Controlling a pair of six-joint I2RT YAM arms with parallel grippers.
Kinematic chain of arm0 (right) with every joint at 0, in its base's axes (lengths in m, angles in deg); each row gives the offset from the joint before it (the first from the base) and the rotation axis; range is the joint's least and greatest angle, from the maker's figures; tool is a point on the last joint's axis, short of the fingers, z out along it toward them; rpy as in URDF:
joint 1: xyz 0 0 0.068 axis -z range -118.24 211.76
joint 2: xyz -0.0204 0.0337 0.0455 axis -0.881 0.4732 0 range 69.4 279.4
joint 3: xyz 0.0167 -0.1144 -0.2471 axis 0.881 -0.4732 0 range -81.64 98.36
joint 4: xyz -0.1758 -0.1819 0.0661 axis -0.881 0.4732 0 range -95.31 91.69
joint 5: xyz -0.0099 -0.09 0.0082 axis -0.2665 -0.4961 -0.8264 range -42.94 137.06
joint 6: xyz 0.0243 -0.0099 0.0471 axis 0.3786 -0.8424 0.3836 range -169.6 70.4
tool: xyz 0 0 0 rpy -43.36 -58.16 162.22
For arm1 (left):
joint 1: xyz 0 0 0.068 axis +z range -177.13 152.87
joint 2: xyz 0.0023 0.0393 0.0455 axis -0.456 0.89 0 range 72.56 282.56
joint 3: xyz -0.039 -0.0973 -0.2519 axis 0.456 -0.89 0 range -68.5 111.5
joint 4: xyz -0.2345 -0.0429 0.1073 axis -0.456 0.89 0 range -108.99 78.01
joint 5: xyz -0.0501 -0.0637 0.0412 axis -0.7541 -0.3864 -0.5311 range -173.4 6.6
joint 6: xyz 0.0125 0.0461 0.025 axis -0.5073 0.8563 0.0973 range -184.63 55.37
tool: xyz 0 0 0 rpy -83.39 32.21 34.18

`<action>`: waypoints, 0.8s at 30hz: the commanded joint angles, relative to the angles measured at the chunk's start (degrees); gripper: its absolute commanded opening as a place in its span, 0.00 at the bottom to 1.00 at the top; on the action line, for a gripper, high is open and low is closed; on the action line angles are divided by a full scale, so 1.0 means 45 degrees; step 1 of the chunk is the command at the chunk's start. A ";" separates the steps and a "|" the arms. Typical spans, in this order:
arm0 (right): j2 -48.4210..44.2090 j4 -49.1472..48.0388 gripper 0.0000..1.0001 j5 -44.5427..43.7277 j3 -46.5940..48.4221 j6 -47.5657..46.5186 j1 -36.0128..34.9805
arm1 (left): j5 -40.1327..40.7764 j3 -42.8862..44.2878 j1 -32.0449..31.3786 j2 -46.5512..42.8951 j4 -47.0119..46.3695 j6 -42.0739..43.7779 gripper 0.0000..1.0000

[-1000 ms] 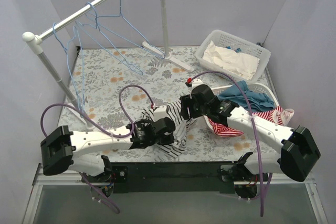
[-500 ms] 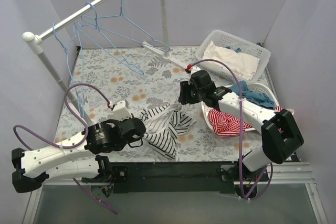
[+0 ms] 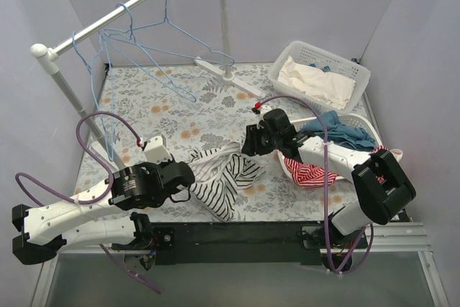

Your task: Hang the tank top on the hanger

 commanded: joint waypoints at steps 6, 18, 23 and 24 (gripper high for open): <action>0.0419 -0.2986 0.56 0.0533 -0.0185 0.0395 -0.0253 | 0.0598 0.0535 -0.0049 -0.0078 -0.0017 -0.0410 0.00; -0.1391 -0.0359 0.01 -0.4853 0.1417 0.0008 -0.0253 | 0.0403 0.1804 -0.0049 0.0137 -0.1031 0.1970 0.00; -0.3715 0.1267 0.01 -0.7082 0.3094 -0.1126 -0.0253 | 0.0460 0.2760 -0.0049 0.0352 -0.1950 0.4761 0.00; -0.3855 0.1462 0.01 -0.7258 0.3891 -0.1302 -0.0253 | 0.0577 0.3303 -0.0049 0.0488 -0.2164 0.5152 0.00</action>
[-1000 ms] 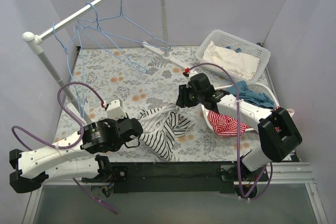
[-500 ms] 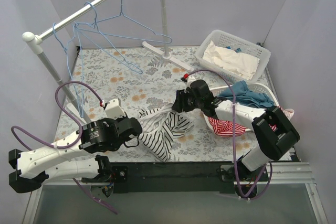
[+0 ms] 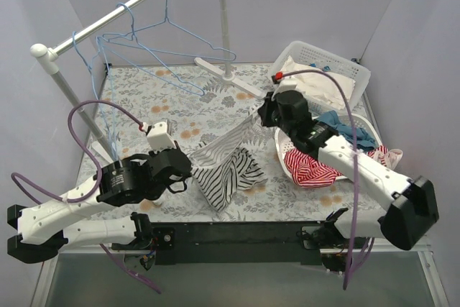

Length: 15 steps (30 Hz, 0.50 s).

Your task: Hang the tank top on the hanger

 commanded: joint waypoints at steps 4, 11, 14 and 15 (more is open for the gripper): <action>-0.1555 0.1554 0.01 -0.2900 0.4523 -0.2016 0.0014 | 0.1718 0.2966 -0.0049 0.0543 -0.1389 0.4073 0.00; -0.0717 0.1867 0.01 -0.2823 0.8352 -0.2642 0.0014 | 0.3088 0.5235 -0.0049 0.0720 -0.4862 0.8446 0.00; -0.0268 0.1887 0.01 -0.2589 0.9564 -0.2682 0.0014 | 0.2971 0.6112 -0.0049 0.1030 -0.6465 0.9934 0.00; -0.0150 0.2042 0.01 -0.2492 0.9896 -0.2624 0.0014 | 0.2971 0.6290 -0.0049 0.1129 -0.6624 1.0459 0.00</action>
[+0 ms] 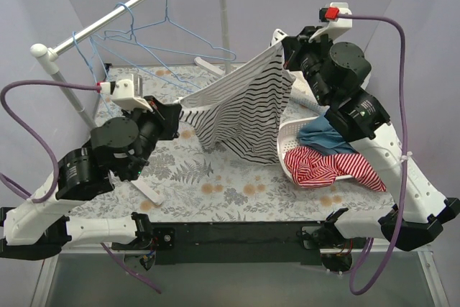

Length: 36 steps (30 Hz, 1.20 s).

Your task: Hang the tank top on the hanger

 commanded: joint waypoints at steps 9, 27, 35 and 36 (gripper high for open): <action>-0.0462 0.0794 0.01 0.0621 -0.2109 0.0834 0.0014 | -0.0686 -0.0202 -0.0049 0.0573 -0.1163 0.1709 0.00; -0.1011 0.1361 0.11 0.2848 -0.9481 0.2653 0.0034 | -0.4575 -0.8295 -0.0049 0.0358 -0.2919 -0.4038 0.38; -0.1421 0.1400 0.29 0.2731 -0.9461 0.2438 0.0033 | -0.6639 -0.7514 -0.0049 -0.0168 -0.2937 -0.1992 0.55; -0.1460 0.1419 0.30 0.2712 -0.9480 0.2458 0.0014 | -0.6878 -0.7301 -0.0049 -0.0208 -0.2957 -0.1793 0.56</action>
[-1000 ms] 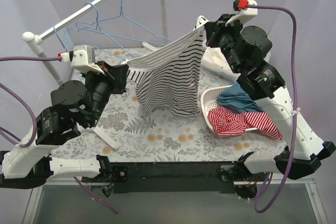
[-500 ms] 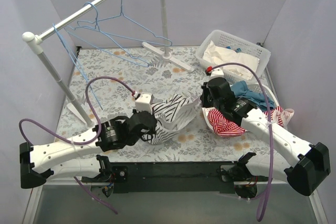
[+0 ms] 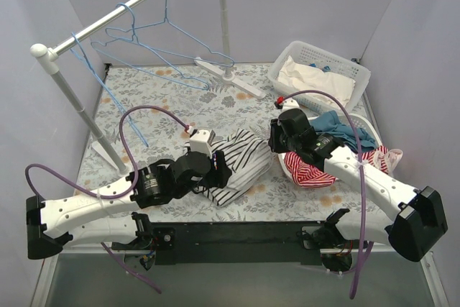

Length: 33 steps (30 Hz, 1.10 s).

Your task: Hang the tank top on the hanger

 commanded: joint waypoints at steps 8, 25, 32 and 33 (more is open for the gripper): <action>-0.1118 -0.0368 0.46 0.0318 0.0365 -0.0302 0.0029 | -0.3681 0.2592 -0.0035 -0.0476 -0.0700 0.2938 0.58; -0.2388 -0.1051 0.50 0.1744 0.0072 -0.0576 0.0029 | 0.4466 1.1065 0.1246 0.4479 -0.0449 0.4481 0.57; -0.2506 -0.1071 0.50 0.2134 0.0014 -0.0751 0.0029 | 0.3389 1.6378 0.4123 0.8210 0.1739 0.4052 0.56; -0.2486 -0.1071 0.50 0.2367 0.0033 -0.0790 0.0029 | 0.3428 1.6867 0.4377 0.8545 0.1934 0.3955 0.57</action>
